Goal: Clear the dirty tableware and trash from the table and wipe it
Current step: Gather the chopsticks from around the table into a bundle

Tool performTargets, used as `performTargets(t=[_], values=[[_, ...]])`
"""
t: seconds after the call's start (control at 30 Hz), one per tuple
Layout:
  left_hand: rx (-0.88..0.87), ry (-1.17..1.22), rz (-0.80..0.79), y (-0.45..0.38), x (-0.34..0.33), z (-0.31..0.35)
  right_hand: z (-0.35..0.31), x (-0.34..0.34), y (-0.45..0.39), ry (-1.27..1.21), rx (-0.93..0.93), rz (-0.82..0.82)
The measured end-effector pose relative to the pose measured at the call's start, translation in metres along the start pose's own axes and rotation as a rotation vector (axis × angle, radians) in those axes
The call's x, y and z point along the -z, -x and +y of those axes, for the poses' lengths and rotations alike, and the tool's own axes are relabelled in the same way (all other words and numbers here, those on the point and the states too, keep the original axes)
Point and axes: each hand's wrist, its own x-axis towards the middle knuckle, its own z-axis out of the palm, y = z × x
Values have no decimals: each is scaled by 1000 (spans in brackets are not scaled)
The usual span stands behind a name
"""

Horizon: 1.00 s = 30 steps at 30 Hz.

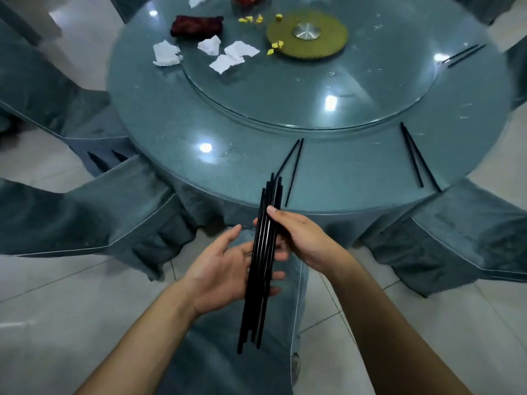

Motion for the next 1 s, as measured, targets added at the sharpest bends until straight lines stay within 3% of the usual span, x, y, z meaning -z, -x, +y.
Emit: performTargets(t=[0.3,0.43,0.5,0.57,0.6,0.67,0.73,0.9,1.0], values=[[-9,-9,-1,-49,64,53,-9,-10,-88,145,41,110],[1,33,8,-70,86,67,-12,-5,-120,125,-48,106],[-9,53,8,-77,96,74,-9,5,-144,227,-74,260],[-24,73,22,-83,109,81,1,30,-173,602,-94,594],[-34,79,34,-85,115,85,5,42,-185,802,-151,744],[-54,79,57,-87,126,91,13,58,-206,992,-350,872],[-80,64,95,-86,137,95,16,58,-226,1029,-471,897],[-221,-9,282,-93,151,97,22,49,-268,958,-459,885],[-240,-14,315,-103,158,102,27,51,-272,936,-475,883]])
